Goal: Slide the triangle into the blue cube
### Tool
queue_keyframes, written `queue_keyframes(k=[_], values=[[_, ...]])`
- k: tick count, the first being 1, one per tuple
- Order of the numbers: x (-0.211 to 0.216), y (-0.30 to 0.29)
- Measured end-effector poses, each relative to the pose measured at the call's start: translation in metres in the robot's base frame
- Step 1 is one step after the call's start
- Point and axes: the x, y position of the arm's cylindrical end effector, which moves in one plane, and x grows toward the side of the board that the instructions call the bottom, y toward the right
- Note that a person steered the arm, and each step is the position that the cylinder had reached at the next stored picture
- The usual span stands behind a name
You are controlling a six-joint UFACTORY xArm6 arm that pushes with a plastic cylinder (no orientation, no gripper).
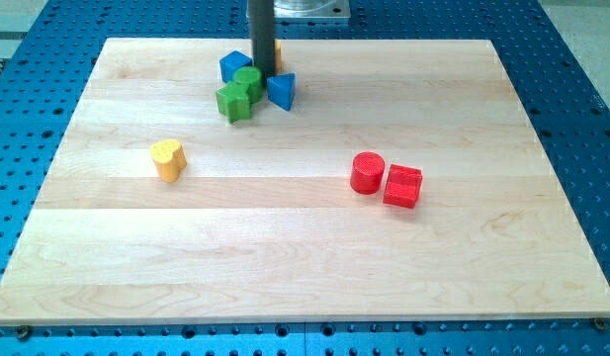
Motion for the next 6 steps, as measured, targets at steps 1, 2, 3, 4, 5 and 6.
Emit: queue_keyframes(k=[1, 2, 3, 4, 5, 6], values=[[0.028, -0.020], [0.044, -0.016], [0.092, 0.001], [0.085, 0.064], [0.043, 0.064], [0.022, 0.046]])
